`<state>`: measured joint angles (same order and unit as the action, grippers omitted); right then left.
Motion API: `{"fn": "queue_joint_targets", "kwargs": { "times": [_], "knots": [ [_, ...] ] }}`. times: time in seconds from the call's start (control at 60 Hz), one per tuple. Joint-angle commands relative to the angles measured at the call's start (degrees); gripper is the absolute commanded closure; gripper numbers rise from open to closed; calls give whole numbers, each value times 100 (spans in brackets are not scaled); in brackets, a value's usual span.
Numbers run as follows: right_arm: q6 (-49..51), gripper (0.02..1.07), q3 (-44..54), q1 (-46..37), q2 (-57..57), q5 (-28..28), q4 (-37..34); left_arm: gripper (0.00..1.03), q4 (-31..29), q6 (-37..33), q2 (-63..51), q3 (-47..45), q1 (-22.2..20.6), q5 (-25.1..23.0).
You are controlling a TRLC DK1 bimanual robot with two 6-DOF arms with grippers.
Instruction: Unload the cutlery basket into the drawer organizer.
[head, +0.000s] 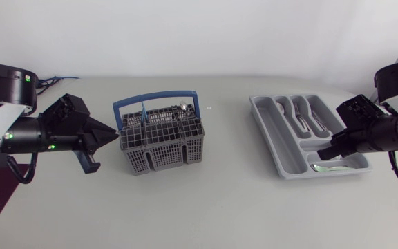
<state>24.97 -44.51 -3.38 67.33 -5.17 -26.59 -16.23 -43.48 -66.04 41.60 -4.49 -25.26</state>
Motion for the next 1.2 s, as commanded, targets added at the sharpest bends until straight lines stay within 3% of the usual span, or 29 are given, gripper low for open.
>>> {"fn": "queue_joint_targets", "kwargs": {
  "times": [0.0, 0.433, 0.533, 0.65, 0.733, 0.817, 0.9, 1.033, 1.183],
  "knots": [
    [166, 101, 197, -163, 307, -142, 207, 78, -47, 51, 91, -126, 54, -41],
    [263, 100, 399, -401, 1977, -643, 1499, 78, -21, 42, 12, -74, 291, -41],
    [245, 76, 435, -286, 2021, -643, 1551, 78, -3, 51, -76, -12, 344, -41],
    [210, 70, 435, -154, 1907, -652, 1534, 78, 23, 59, -181, 32, 388, -41],
    [210, 42, 443, -93, 1766, -652, 1481, 78, 50, 59, -225, 41, 440, -41],
    [201, 36, 452, -5, 1537, -652, 1402, 78, 67, 59, -243, 49, 484, -41],
    [184, 22, 417, 100, 1247, -652, 1253, 78, 67, 51, -269, 67, 511, -41],
    [96, 20, 303, 443, 773, -652, 980, 78, 155, 51, -401, 85, 590, -50],
    [-142, 20, 197, 1428, 395, -634, 831, 78, 357, 103, -779, 216, 739, -58]
  ]
}}
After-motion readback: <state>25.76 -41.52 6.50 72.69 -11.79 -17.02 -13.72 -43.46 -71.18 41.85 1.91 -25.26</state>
